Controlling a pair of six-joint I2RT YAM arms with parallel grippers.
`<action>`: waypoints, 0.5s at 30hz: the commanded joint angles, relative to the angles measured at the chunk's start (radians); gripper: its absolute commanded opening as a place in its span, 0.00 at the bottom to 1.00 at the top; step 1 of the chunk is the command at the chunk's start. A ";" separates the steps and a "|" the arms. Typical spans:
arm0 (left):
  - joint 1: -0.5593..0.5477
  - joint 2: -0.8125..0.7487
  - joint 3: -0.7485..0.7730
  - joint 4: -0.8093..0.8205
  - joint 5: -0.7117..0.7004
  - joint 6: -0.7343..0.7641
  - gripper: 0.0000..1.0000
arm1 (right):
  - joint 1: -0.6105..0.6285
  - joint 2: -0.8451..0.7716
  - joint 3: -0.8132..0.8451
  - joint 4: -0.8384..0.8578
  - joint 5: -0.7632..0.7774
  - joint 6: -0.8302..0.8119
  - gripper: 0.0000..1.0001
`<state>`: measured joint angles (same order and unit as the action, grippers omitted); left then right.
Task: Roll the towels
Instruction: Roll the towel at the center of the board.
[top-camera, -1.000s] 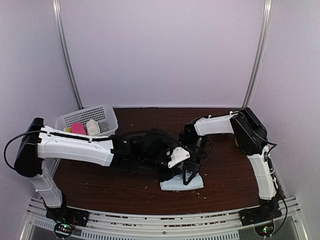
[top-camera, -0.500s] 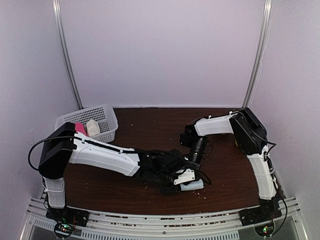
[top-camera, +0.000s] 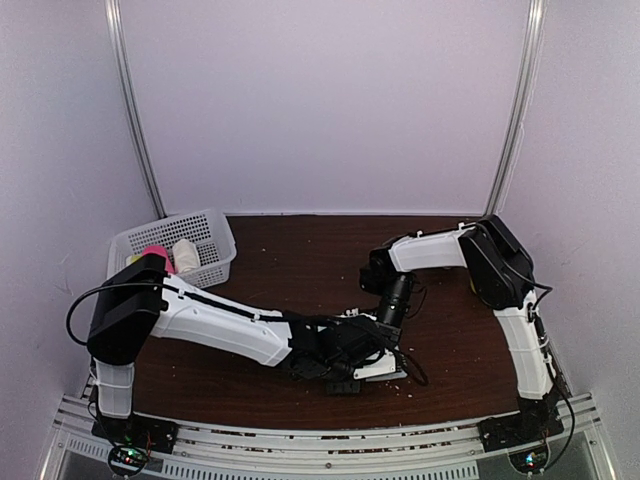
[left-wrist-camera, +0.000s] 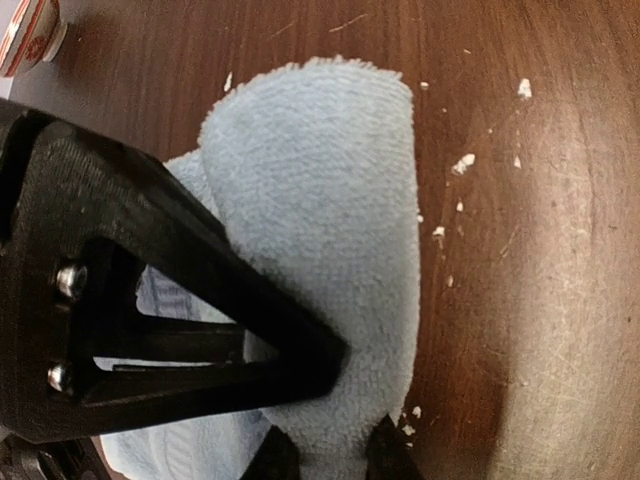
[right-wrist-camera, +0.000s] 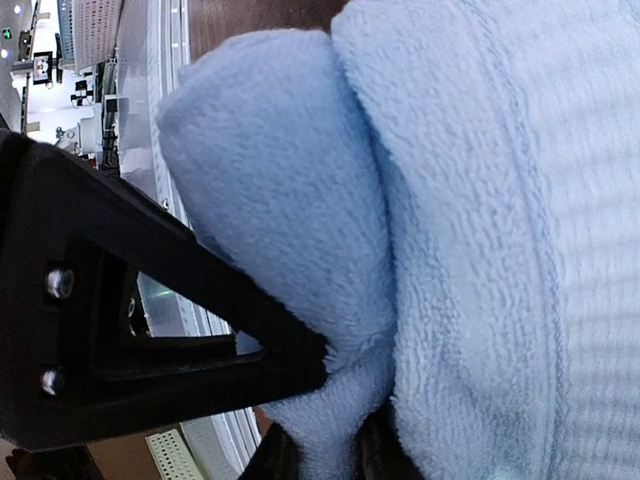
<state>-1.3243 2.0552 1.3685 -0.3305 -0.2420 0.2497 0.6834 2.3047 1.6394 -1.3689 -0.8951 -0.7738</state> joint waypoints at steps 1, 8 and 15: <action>0.007 0.066 -0.003 -0.002 0.038 0.002 0.08 | 0.002 -0.002 0.012 0.055 0.108 -0.031 0.25; 0.016 0.071 0.095 -0.150 0.256 -0.053 0.00 | -0.083 -0.223 0.148 0.015 0.155 0.011 0.39; 0.165 0.180 0.270 -0.343 0.717 -0.197 0.00 | -0.240 -0.502 0.371 0.045 0.151 0.120 0.46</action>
<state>-1.2537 2.1368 1.5700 -0.5041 0.1177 0.1635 0.5190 1.9888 1.9118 -1.3407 -0.7467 -0.7097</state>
